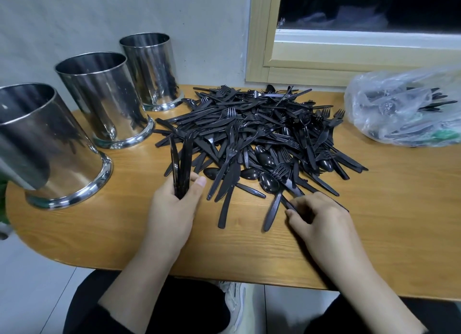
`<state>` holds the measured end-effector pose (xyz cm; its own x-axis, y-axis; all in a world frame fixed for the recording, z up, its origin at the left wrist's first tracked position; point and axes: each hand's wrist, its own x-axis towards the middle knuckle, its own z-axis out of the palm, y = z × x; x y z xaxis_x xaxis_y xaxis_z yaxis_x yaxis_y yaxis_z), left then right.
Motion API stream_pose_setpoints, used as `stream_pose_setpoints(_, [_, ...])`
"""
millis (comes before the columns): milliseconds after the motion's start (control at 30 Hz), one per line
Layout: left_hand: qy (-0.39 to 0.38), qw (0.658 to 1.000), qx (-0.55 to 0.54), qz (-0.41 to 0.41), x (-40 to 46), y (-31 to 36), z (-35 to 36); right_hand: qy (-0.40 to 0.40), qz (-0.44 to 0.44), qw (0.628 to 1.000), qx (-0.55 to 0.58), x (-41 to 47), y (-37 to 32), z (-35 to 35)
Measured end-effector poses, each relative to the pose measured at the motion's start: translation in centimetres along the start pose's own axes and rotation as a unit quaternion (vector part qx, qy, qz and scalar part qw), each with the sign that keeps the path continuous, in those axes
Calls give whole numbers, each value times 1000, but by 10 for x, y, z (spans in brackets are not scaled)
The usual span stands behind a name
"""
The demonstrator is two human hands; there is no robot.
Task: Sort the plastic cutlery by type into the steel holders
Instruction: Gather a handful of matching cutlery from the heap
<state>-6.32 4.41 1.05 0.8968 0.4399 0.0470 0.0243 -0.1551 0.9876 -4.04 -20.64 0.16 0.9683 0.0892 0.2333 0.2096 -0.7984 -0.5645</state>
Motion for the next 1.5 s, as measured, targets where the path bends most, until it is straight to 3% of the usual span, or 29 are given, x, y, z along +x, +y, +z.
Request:
stream_pose_setpoints(400, [-5,1000,2,4,-4,2,2,-50,47,997,21,9,-14,-48])
stream_pose_setpoints(633, [-11,1000,-24,-11,-2,-3,-1,9,51,991,122,5,-30,-78])
stream_pose_setpoints(800, [-27,999,-43,-16,-4,-1,-1,0,37,968,247,1,-48,-57])
stream_pose_setpoints(1000, [-78,996,-47,6,-6,3,-2,-65,43,955,287,8,-74,-14])
stream_pose_setpoints(1300, [-74,995,-63,-35,0,0,-3,-127,-11,979,159,11,-99,29])
stream_pose_setpoints(1400, [-63,991,-105,-45,2,0,-5,-65,-63,988,128,21,-93,27])
stream_pose_setpoints(1500, [-56,991,-121,-27,3,1,-7,-51,-115,992,0,41,-80,26])
